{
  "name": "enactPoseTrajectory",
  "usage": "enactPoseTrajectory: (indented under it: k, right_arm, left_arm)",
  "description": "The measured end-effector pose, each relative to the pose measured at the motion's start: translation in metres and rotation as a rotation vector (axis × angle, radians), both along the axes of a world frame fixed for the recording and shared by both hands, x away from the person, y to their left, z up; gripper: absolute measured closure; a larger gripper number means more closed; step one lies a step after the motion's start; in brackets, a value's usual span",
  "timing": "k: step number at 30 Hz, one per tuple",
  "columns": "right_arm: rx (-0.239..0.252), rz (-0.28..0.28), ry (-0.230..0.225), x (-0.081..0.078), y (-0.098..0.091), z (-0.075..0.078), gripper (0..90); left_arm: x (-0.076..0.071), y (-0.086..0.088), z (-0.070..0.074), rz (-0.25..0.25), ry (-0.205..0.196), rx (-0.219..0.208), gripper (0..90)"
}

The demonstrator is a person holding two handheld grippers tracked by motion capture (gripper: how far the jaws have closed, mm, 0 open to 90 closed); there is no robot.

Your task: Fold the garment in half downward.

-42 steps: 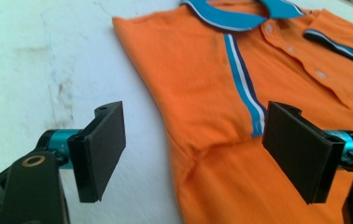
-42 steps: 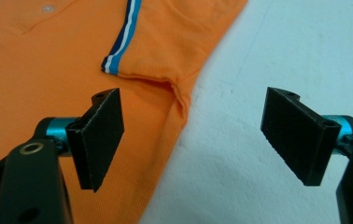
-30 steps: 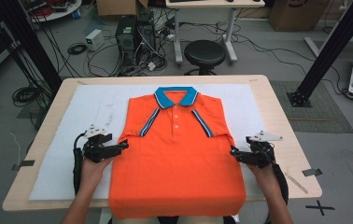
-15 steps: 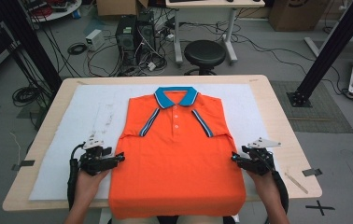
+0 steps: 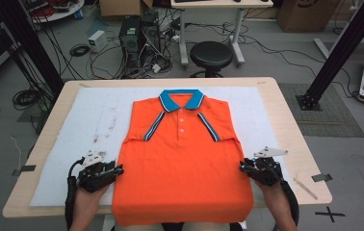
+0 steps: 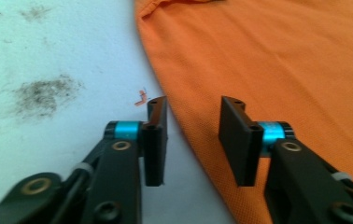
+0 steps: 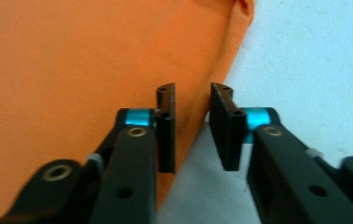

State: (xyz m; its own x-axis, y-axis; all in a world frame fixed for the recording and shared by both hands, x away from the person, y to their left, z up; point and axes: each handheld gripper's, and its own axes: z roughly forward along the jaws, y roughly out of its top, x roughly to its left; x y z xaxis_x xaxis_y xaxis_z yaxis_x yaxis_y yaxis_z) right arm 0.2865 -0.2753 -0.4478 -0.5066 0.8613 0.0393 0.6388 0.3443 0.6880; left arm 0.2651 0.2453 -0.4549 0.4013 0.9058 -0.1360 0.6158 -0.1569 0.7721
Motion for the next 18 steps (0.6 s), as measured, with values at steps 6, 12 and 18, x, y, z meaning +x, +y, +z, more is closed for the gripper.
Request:
enactPoseTrajectory:
  k: [6,12,18]
  right_arm:
    - [-0.016,0.021,-0.001,-0.0016,0.0026,0.0013,88.1]
    - [0.008,0.013,-0.009,-0.0042,-0.0012,0.0047,88.3]
    - [0.012,0.014,-0.029,-0.0079,-0.0026,0.0070,88.4]
  left_arm:
    - [-0.0009,-0.0002,0.0013,-0.021,0.011,-0.004,86.2]
    - [-0.0032,0.0026,0.0029,-0.033,0.009,-0.032,87.6]
    - [-0.0055,0.0039,0.0046,-0.041,0.000,-0.041,88.8]
